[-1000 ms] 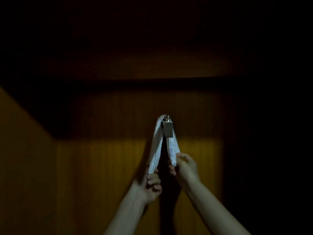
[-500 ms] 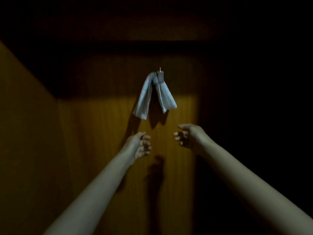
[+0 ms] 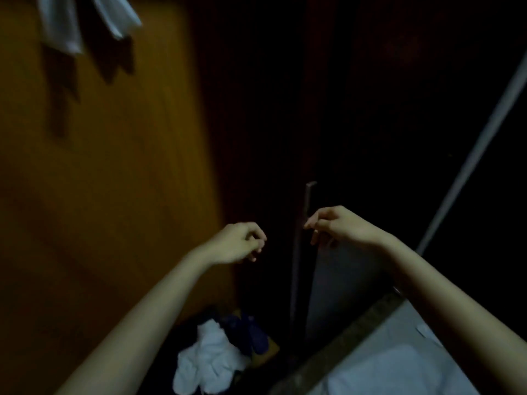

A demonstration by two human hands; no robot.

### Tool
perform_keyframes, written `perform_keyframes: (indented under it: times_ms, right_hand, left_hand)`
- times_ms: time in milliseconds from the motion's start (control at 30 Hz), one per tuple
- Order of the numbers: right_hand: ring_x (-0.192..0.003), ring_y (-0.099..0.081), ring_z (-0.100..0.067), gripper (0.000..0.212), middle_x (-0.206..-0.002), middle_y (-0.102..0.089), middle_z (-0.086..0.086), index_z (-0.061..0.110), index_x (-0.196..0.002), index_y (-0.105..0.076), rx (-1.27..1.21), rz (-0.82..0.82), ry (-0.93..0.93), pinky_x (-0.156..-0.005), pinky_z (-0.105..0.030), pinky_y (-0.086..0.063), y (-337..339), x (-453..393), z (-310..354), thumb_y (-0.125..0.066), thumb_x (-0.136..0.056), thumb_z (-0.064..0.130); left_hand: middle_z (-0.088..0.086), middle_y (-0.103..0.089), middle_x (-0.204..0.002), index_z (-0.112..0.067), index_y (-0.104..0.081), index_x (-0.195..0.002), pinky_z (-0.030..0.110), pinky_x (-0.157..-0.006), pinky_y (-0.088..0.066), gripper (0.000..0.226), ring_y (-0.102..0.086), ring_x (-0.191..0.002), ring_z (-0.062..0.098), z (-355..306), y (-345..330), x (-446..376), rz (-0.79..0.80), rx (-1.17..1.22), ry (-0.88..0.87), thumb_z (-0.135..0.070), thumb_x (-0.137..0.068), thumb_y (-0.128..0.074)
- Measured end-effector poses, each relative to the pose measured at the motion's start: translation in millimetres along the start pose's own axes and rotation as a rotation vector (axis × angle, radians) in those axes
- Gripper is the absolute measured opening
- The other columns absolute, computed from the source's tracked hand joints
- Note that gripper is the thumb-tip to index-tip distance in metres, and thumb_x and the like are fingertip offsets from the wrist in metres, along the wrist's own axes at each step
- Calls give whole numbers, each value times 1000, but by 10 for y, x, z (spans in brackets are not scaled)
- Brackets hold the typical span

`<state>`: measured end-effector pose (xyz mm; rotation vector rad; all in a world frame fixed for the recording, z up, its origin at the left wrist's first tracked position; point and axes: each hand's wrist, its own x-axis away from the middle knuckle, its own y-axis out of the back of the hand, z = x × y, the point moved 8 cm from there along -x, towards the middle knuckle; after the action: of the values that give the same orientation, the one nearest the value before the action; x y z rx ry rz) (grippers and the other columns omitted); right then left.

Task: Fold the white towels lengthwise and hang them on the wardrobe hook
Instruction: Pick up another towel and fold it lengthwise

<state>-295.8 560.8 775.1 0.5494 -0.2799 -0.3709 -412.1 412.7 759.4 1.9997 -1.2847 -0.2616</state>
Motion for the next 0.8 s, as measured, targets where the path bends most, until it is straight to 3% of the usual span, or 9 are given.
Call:
perform_keyframes:
  times_ms: [67,233,300,433,567,700,800]
  right_hand:
    - [-55,-61,-13,22,-68,-62,-2,19,-83,-60,10,-63,-112,-49,-23,-46,124,340,-538,-46,-96,8]
    - [-59,-63,-14,13,-75,-64,-5,12,-93,-59,-45,-143,-384,-47,-20,-46,376,1281,-1688,-47,-97,13]
    - [-58,-62,-13,13,-76,-64,-6,9,-98,-58,-66,-168,-468,-46,-19,-45,478,1698,-2125,-47,-97,14]
    - [-57,-62,-10,13,-75,-66,-3,10,-99,-59,-86,-216,-607,-48,-19,-46,645,2390,-2985,-47,-97,15]
    - [-51,-61,-8,11,-71,-65,-1,14,-89,-58,-114,-265,-707,-44,-16,-45,691,2977,-3840,-49,-94,14]
    - [-50,-60,-8,9,-71,-64,-2,15,-87,-58,-169,-227,-814,-43,-18,-43,577,3564,-4638,-51,-93,12]
    - [-52,-60,-11,8,-72,-64,-4,13,-90,-59,-201,-234,-893,-43,-18,-42,522,4006,-5173,-53,-91,9]
  left_hand:
    - [-2,-66,-95,-18,-60,-108,9,-60,-46,16,-66,-79,8,-130,-581,-101,162,-120,-60,-20,-96,-50]
    - [-1,-67,-102,-18,-62,-111,22,-84,-48,21,-63,-91,9,-463,-1903,-240,421,-267,-177,-24,-94,-52]
    - [0,-67,-105,-19,-62,-112,22,-83,-47,22,-61,-92,10,-615,-2476,-263,532,-319,-222,-25,-94,-52]
    - [-5,-63,-99,-18,-61,-115,4,-68,-42,23,-59,-83,1,-840,-3472,-294,662,-265,-238,-24,-95,-51]
    - [-2,-66,-100,-19,-61,-115,26,-84,-54,23,-65,-89,6,-955,-4419,-289,704,-165,-192,-26,-95,-50]
    - [-10,-64,-95,-27,-61,-109,15,-66,-46,20,-64,-86,2,-1079,-5361,-195,766,-171,-180,-30,-94,-48]
    - [-7,-63,-97,-28,-61,-112,20,-73,-47,22,-61,-88,8,-1170,-6010,-138,801,-235,-216,-29,-94,-49]
